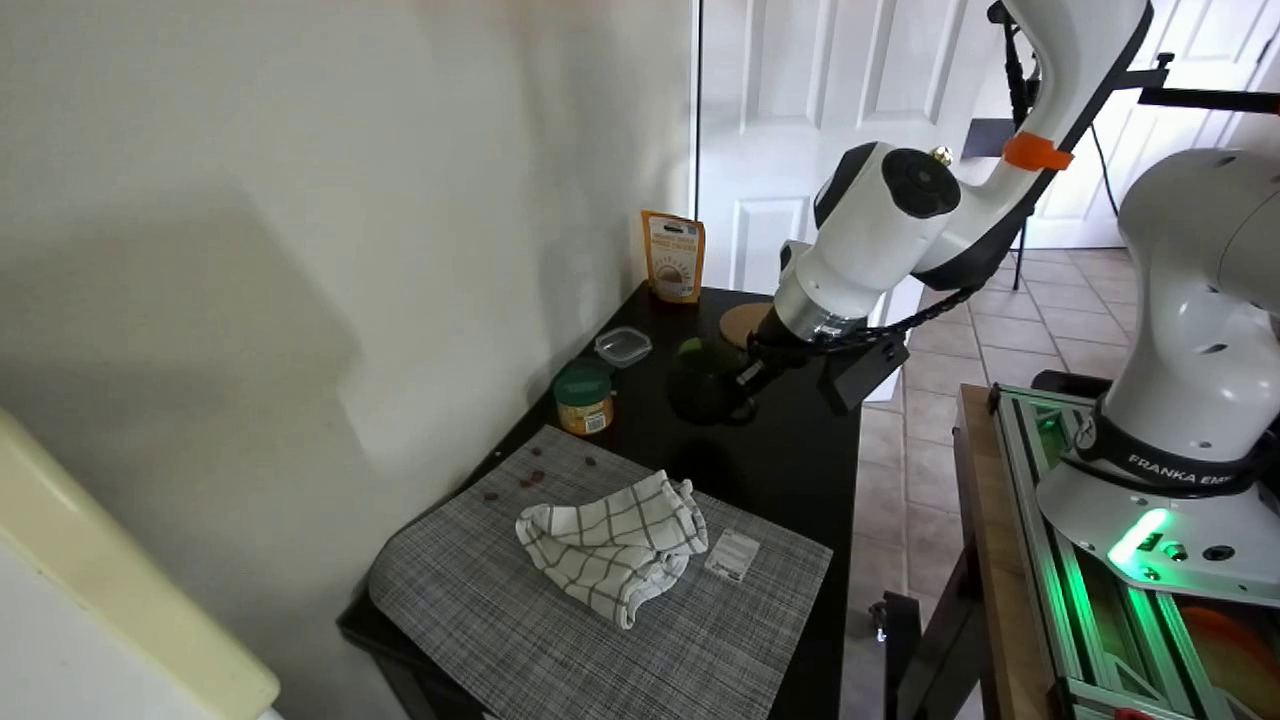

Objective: Move the black cup to the left

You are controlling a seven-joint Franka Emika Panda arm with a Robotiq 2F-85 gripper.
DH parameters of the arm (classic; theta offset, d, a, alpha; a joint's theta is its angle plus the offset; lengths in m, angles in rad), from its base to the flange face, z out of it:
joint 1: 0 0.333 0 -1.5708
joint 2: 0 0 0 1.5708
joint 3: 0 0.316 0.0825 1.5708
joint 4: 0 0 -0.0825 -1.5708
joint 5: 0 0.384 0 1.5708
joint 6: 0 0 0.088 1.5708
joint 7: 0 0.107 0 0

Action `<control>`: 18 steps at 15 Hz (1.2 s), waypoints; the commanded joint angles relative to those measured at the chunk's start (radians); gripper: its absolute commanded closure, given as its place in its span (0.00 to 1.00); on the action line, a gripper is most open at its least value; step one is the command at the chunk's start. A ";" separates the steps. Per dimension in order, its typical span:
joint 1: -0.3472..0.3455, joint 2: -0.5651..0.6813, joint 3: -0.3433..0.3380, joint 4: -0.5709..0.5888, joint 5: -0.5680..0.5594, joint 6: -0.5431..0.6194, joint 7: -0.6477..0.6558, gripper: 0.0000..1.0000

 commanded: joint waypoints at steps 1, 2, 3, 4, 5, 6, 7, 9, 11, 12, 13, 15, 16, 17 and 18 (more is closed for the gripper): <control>-0.078 -0.035 -0.081 -0.009 -0.063 0.124 -0.023 0.94; -0.093 -0.037 -0.099 -0.010 -0.068 0.159 -0.046 0.94; -0.106 -0.032 -0.113 -0.009 -0.061 0.192 -0.073 0.94; -0.117 -0.026 -0.124 -0.009 -0.053 0.222 -0.096 0.94; -0.126 -0.018 -0.133 -0.009 -0.036 0.249 -0.126 0.94; -0.130 -0.011 -0.137 -0.009 -0.028 0.272 -0.145 0.94; -0.132 -0.001 -0.138 -0.009 -0.017 0.287 -0.167 0.94; -0.136 0.019 -0.139 -0.007 -0.005 0.314 -0.197 0.94; -0.138 0.038 -0.137 -0.006 -0.002 0.322 -0.210 0.94; -0.138 0.048 -0.138 -0.004 0.001 0.327 -0.215 0.94; -0.138 0.066 -0.138 0.001 0.005 0.337 -0.219 0.94; -0.136 0.092 -0.136 0.007 0.009 0.351 -0.227 0.94; -0.138 0.104 -0.137 0.009 0.009 0.361 -0.230 0.94; -0.139 0.113 -0.138 0.010 0.007 0.371 -0.231 0.94; -0.141 0.121 -0.139 0.010 0.004 0.380 -0.233 0.94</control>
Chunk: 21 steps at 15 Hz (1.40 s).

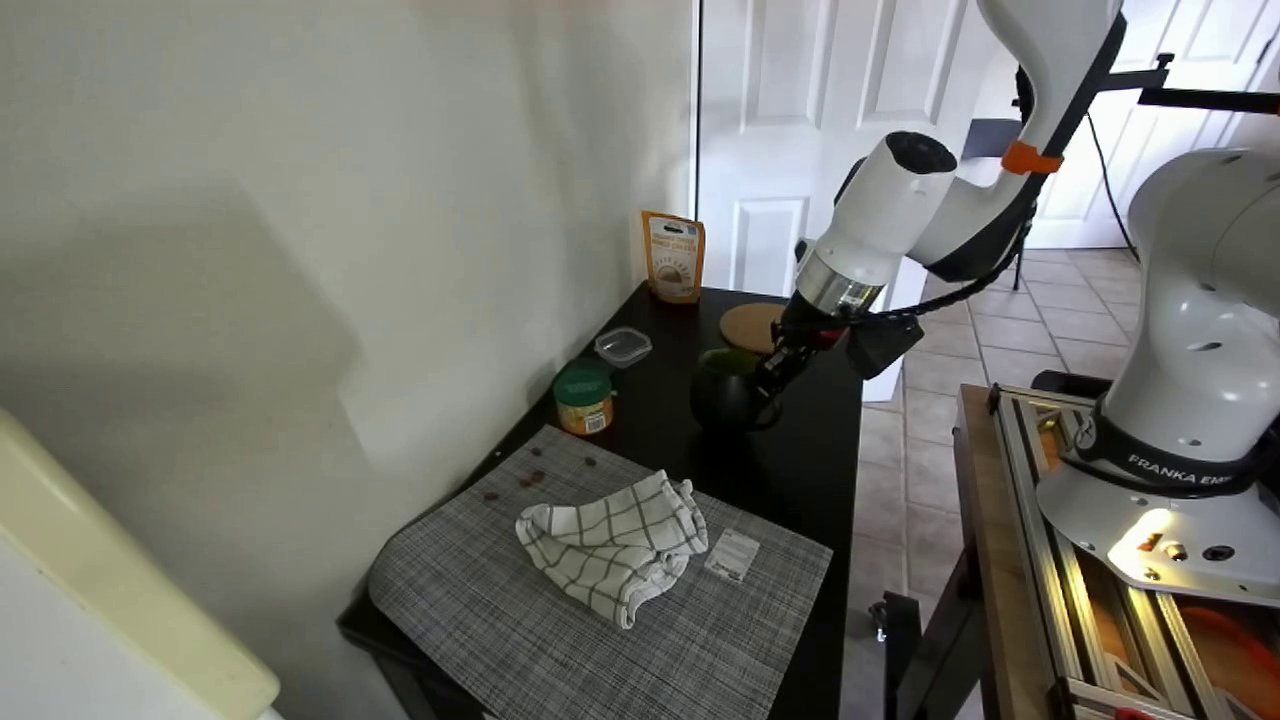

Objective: Move the black cup to the left

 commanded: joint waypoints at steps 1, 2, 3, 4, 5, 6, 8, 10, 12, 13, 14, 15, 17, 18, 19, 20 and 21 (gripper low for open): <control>-0.013 0.041 -0.012 0.015 0.013 0.075 -0.038 0.94; -0.017 0.047 -0.014 0.015 0.008 0.086 -0.042 0.94; -0.020 0.052 -0.016 0.016 0.006 0.094 -0.042 0.94; -0.023 0.058 -0.017 0.017 0.006 0.101 -0.043 0.94; -0.024 0.063 -0.017 0.017 0.007 0.100 -0.040 0.53; -0.204 0.039 0.155 -0.027 0.166 0.075 -0.216 0.52; -0.089 0.066 0.046 0.006 0.070 0.097 -0.104 0.38; -0.086 0.055 0.045 0.003 0.069 0.083 -0.098 0.25; -0.082 0.038 0.046 0.003 0.055 0.069 -0.083 0.10; -0.079 0.027 0.047 0.004 0.045 0.054 -0.072 0.02; -0.077 0.000 0.047 -0.013 0.047 0.032 -0.081 0.00; -0.075 -0.013 0.047 -0.015 0.036 0.016 -0.073 0.00; -0.068 -0.055 0.052 -0.011 -0.006 -0.044 -0.046 0.00; -0.063 -0.085 0.058 -0.013 -0.029 -0.084 -0.034 0.00; -0.058 -0.127 0.066 -0.015 -0.063 -0.137 -0.015 0.00; -0.055 -0.160 0.076 -0.016 -0.095 -0.176 0.003 0.00; -0.051 -0.208 0.091 -0.021 -0.136 -0.228 0.026 0.00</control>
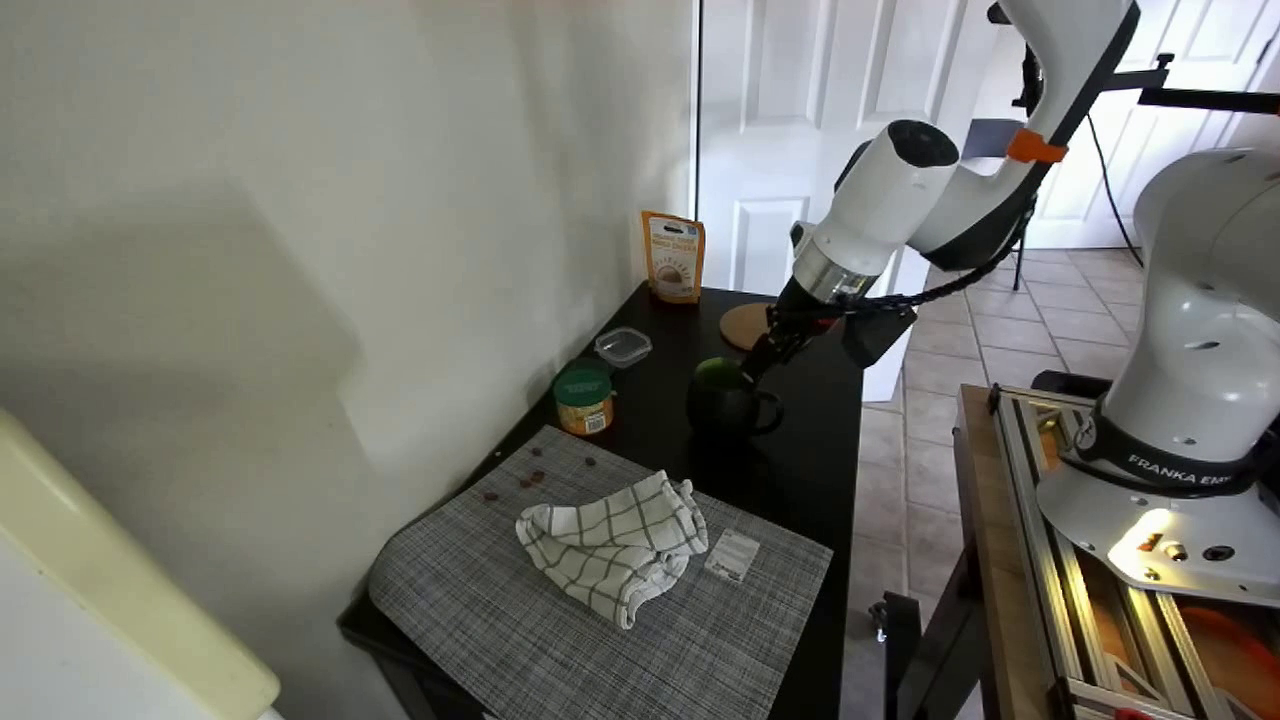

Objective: Move the black cup to the left

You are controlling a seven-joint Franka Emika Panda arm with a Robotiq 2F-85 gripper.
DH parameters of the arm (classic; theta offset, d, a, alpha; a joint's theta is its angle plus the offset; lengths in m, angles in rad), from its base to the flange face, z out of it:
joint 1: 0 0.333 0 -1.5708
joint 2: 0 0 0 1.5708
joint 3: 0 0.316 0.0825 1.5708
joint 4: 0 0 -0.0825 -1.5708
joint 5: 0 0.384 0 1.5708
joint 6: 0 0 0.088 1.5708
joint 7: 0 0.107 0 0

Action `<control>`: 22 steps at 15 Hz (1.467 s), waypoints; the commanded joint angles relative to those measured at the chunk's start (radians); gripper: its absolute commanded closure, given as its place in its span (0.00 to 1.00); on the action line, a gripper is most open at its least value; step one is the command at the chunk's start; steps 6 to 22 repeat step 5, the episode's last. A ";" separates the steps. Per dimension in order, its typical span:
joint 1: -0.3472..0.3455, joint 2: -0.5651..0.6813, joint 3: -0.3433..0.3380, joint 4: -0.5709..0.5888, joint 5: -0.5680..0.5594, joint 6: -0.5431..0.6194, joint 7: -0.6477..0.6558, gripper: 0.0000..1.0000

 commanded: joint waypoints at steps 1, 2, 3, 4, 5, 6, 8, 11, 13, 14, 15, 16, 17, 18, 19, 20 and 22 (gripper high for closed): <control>0.016 -0.183 0.041 -0.028 -0.151 -0.164 0.097 0.00; 0.014 -0.219 0.054 -0.029 -0.191 -0.185 0.107 0.00; 0.010 -0.112 0.034 0.000 -0.110 -0.119 0.056 0.00; 0.012 -0.147 0.044 -0.001 -0.136 -0.140 0.070 0.00; 0.012 -0.172 0.048 -0.003 -0.149 -0.151 0.073 0.00; 0.012 -0.172 0.048 -0.003 -0.149 -0.151 0.073 0.00; 0.012 -0.172 0.048 -0.003 -0.149 -0.151 0.073 0.00; 0.012 -0.172 0.048 -0.003 -0.149 -0.151 0.073 0.00; 0.012 -0.172 0.048 -0.003 -0.149 -0.151 0.073 0.00; 0.012 -0.172 0.048 -0.003 -0.149 -0.151 0.073 0.00; 0.012 -0.172 0.048 -0.003 -0.149 -0.151 0.073 0.00; 0.012 -0.172 0.048 -0.003 -0.149 -0.151 0.073 0.00; 0.012 -0.172 0.048 -0.003 -0.149 -0.151 0.073 0.00; 0.012 -0.172 0.048 -0.003 -0.149 -0.151 0.073 0.00; 0.012 -0.172 0.048 -0.003 -0.149 -0.151 0.073 0.00; 0.012 -0.172 0.048 -0.003 -0.149 -0.151 0.073 0.00; 0.012 -0.172 0.048 -0.003 -0.149 -0.151 0.073 0.00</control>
